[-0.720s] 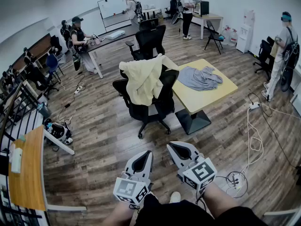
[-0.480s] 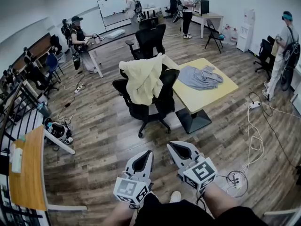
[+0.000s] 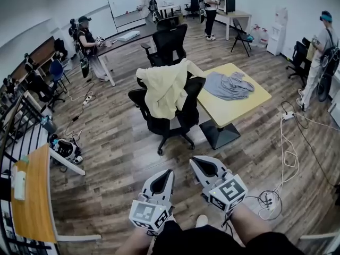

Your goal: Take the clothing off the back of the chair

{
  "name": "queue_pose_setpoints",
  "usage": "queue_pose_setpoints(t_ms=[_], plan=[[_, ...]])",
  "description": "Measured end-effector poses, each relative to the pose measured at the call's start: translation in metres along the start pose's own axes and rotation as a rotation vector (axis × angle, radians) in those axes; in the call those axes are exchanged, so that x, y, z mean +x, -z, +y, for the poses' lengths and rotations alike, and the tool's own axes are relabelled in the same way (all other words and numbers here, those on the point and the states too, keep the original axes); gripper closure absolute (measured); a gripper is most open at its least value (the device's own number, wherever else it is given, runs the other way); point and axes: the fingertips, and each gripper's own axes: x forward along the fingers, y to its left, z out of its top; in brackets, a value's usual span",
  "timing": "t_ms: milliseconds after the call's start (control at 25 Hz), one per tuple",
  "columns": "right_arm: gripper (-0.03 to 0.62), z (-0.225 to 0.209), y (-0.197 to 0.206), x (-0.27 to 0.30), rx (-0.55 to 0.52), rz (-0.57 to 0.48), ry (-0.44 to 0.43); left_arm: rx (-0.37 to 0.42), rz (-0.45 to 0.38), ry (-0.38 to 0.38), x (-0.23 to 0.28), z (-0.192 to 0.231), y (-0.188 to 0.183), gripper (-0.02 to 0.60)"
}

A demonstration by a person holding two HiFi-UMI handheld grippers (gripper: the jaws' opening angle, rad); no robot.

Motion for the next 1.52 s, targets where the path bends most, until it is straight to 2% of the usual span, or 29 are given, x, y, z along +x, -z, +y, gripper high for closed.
queue_pose_setpoints(t_ms=[840,1160,1520], plan=[[0.582,-0.007,-0.012,0.173,-0.026,0.008,0.148,-0.030,-0.035,0.109,0.025,0.179,-0.027,0.566],[0.581,-0.011,-0.016,0.217,-0.019,-0.011,0.210,-0.018,-0.030,0.147,0.024,0.227,-0.030,0.566],[0.580,-0.021,-0.014,0.238,0.006,-0.019,0.244,-0.007,-0.025,0.149,0.022,0.251,-0.033,0.566]])
